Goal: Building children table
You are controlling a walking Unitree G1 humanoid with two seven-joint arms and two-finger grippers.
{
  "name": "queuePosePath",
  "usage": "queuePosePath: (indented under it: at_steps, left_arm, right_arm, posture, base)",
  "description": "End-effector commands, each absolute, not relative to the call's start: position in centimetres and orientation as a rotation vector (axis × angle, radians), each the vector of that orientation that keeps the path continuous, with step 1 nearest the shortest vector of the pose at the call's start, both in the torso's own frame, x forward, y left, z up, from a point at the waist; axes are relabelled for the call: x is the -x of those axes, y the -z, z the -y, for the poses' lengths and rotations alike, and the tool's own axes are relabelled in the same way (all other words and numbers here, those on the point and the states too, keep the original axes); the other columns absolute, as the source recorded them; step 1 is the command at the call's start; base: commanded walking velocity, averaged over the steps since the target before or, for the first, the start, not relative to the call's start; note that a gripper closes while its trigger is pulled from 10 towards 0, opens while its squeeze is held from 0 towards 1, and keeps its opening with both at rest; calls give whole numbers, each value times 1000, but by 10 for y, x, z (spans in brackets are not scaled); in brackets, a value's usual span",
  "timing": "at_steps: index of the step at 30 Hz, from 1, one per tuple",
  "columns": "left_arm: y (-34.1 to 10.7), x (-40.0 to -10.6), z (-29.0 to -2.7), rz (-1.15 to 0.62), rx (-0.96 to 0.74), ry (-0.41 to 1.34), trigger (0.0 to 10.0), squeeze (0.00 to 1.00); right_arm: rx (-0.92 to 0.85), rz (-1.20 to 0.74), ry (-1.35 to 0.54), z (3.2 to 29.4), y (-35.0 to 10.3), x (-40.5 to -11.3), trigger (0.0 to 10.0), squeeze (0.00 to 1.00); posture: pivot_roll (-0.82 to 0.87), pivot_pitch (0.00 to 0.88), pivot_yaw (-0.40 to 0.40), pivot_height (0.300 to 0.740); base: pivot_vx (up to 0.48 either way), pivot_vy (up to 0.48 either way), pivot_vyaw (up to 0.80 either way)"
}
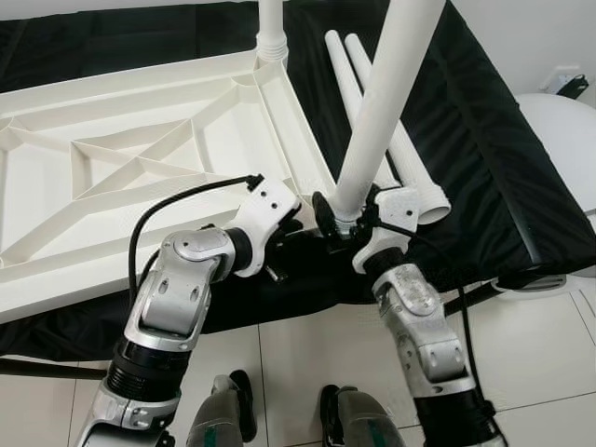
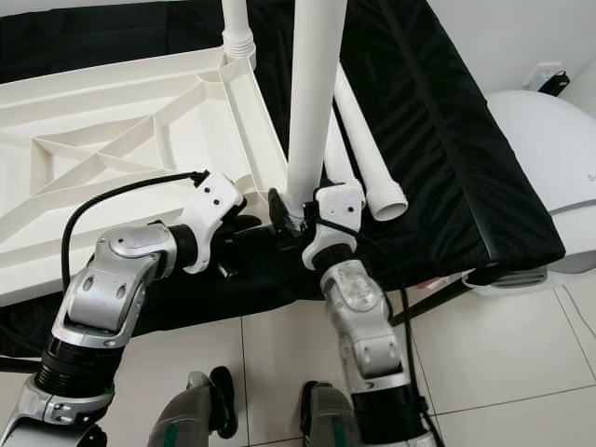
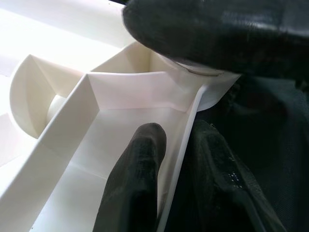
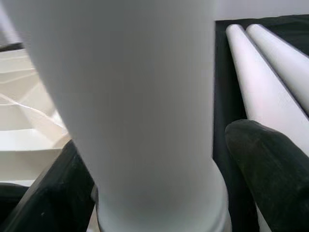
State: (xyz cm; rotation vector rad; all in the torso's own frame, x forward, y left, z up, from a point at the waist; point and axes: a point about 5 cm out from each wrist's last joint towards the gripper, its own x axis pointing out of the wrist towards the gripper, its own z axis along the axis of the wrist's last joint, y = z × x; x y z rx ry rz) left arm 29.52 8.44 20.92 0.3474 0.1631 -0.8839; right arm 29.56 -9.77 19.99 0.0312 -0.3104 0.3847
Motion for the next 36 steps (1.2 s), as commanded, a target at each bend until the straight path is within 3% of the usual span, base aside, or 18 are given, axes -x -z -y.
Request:
queuePosePath:
  at_steps: [1, 2, 3, 5, 6, 8, 19, 36]
  left_arm:
    - [-206, -297, -89, -156, -335, 769, 10000, 0]
    - [-206, -297, -89, -156, -335, 769, 10000, 0]
    - [-206, -297, -89, -155, -335, 771, 10000, 0]
    - [-206, -297, -89, -155, -335, 771, 10000, 0]
    - [-206, -297, -89, -155, -335, 772, 10000, 0]
    - [-205, -297, -89, -155, -331, 765, 10000, 0]
    - [-201, -297, -91, -165, -318, 750, 10000, 0]
    - [-202, -297, -92, -163, -324, 753, 10000, 0]
  right_arm:
    - [-49, 303, -399, 102, -198, -297, 10000, 1000]
    - [-49, 303, -399, 102, -198, -297, 10000, 1000]
    - [-45, 306, -458, 104, -201, -300, 10000, 698]
    - [-45, 306, -458, 104, -201, -300, 10000, 698]
    - [-18, 309, -544, 105, -205, -304, 10000, 0]
    - [3, 301, -691, 106, -210, -308, 10000, 0]
    - [77, 267, -947, 111, -217, -314, 10000, 0]
    - [189, 241, -1120, 135, -233, -334, 10000, 0]
  posture:
    - [-18, 226, -31, 740]
    - [-18, 226, -31, 740]
    - [-19, 225, -31, 740]
    - [-19, 225, -31, 740]
    - [-19, 225, -32, 740]
    - [-16, 226, -35, 740]
    - [-13, 228, -36, 740]
    - [-11, 239, -25, 740]
  base:
    - [0, 0, 0]
    - [0, 0, 0]
    - [0, 0, 0]
    - [0, 0, 0]
    - [0, 0, 0]
    - [0, 0, 0]
    - [0, 0, 0]
    - [0, 0, 0]
